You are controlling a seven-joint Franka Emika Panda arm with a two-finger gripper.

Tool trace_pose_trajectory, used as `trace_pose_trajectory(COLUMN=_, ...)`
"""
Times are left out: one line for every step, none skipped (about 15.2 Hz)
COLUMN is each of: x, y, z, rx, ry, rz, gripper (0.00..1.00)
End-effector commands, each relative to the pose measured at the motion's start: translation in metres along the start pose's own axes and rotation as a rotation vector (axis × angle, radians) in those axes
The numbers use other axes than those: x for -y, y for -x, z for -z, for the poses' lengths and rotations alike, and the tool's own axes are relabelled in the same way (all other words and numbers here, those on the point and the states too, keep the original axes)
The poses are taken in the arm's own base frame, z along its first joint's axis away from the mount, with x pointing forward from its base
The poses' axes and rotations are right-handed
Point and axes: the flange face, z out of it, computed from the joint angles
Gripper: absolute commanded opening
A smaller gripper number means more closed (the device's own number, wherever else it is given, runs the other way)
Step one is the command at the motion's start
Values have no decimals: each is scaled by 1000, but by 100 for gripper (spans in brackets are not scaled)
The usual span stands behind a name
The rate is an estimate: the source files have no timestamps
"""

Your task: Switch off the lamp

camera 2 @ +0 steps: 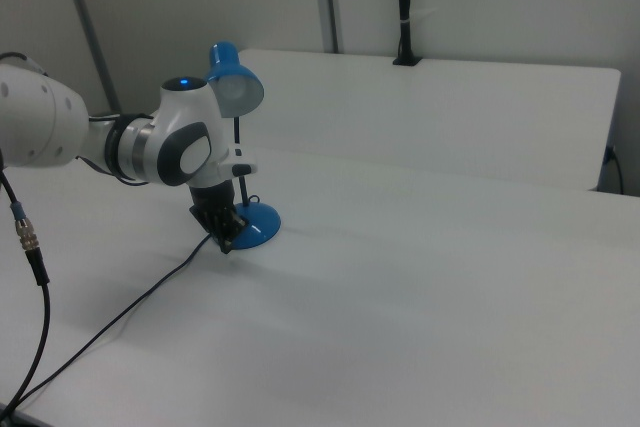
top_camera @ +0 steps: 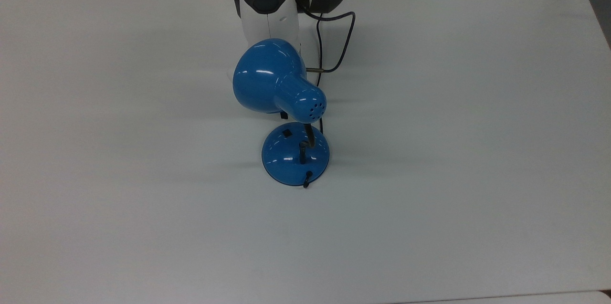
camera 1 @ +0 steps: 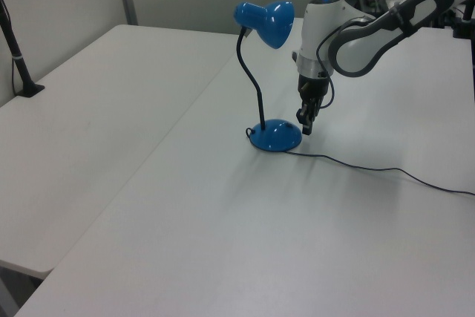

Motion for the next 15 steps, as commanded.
trace_pose_trajectory(x=-6, y=24, z=47, rx=113, ry=33, rz=87, gripper=0)
trace_pose_trajectory(x=-12, y=35, z=70, rx=162, ry=41, rz=127, gripper=0)
trace_pose_trajectory(x=-17, y=43, z=86, rx=187, ry=45, rz=145, gripper=3)
trace_pose_trajectory(x=-23, y=50, z=100, rx=209, ry=49, rz=143, gripper=18)
trace_pose_trajectory(x=-27, y=55, z=117, rx=221, ry=52, rz=135, gripper=30)
trace_pose_trajectory(x=-33, y=59, z=138, rx=245, ry=56, rz=123, gripper=69)
trace_pose_trajectory(x=-34, y=60, z=155, rx=238, ry=57, rz=120, gripper=94)
trace_pose_trajectory(x=-34, y=60, z=172, rx=213, ry=58, rz=119, gripper=100)
trace_pose_trajectory(x=-38, y=62, z=188, rx=183, ry=57, rz=110, gripper=100)
trace_pose_trajectory(x=-44, y=63, z=199, rx=164, ry=58, rz=101, gripper=100)
trace_pose_trajectory(x=-45, y=62, z=212, rx=138, ry=57, rz=106, gripper=100)
trace_pose_trajectory(x=-44, y=58, z=231, rx=103, ry=53, rz=105, gripper=100)
trace_pose_trajectory(x=-44, y=56, z=242, rx=98, ry=49, rz=101, gripper=100)
trace_pose_trajectory(x=-46, y=54, z=255, rx=77, ry=45, rz=81, gripper=100)
trace_pose_trajectory(x=-50, y=52, z=264, rx=56, ry=45, rz=66, gripper=100)
